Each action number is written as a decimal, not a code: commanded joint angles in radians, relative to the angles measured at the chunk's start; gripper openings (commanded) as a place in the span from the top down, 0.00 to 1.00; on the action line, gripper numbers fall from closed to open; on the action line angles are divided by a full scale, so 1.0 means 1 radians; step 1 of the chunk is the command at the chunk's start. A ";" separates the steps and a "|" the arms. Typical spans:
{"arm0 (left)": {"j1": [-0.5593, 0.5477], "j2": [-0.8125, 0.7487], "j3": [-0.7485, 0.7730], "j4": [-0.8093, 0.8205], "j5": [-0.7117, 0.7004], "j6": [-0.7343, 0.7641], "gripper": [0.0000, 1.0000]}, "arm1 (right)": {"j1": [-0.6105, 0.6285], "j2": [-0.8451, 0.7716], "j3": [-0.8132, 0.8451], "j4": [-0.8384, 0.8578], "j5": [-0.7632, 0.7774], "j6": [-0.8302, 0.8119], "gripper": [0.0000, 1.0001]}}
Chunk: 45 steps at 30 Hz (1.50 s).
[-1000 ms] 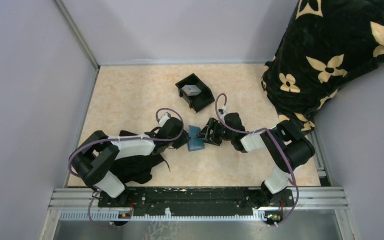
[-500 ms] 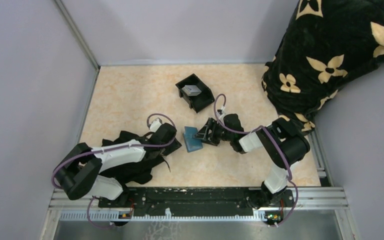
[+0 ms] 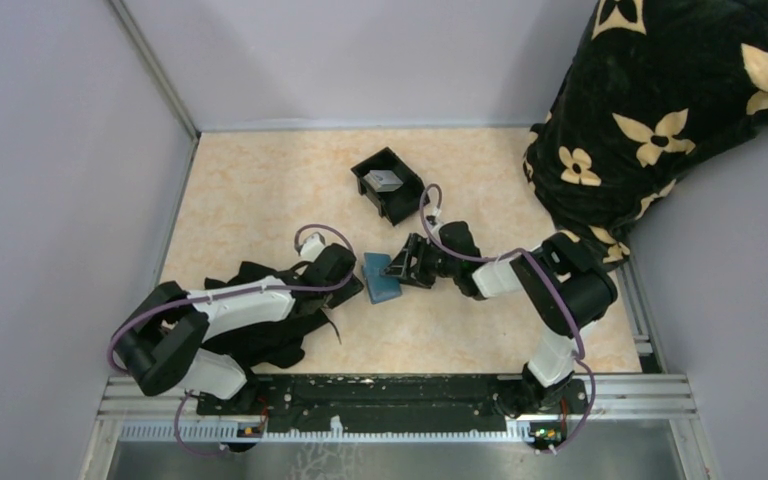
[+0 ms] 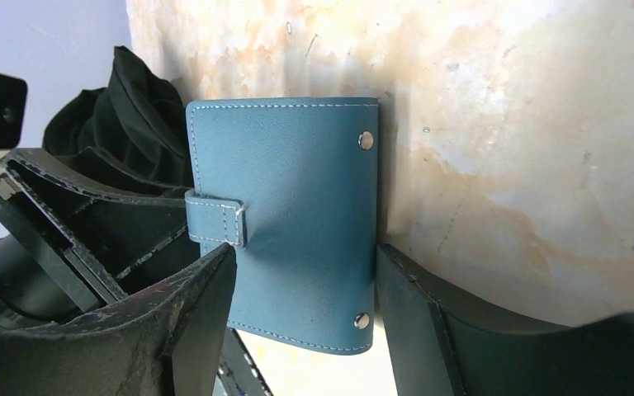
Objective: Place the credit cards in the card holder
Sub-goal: Close the card holder at the center of the board.
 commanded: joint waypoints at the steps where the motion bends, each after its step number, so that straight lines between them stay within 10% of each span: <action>1: 0.001 0.065 -0.050 -0.133 0.002 0.030 0.48 | 0.038 0.066 0.009 -0.267 0.083 -0.110 0.36; 19: 0.001 -0.224 0.132 -0.335 -0.043 0.102 0.53 | 0.062 0.091 0.067 -0.391 0.123 -0.176 0.36; 45: 0.089 0.152 0.248 -0.185 0.075 0.274 0.54 | 0.081 0.087 0.095 -0.452 0.157 -0.220 0.36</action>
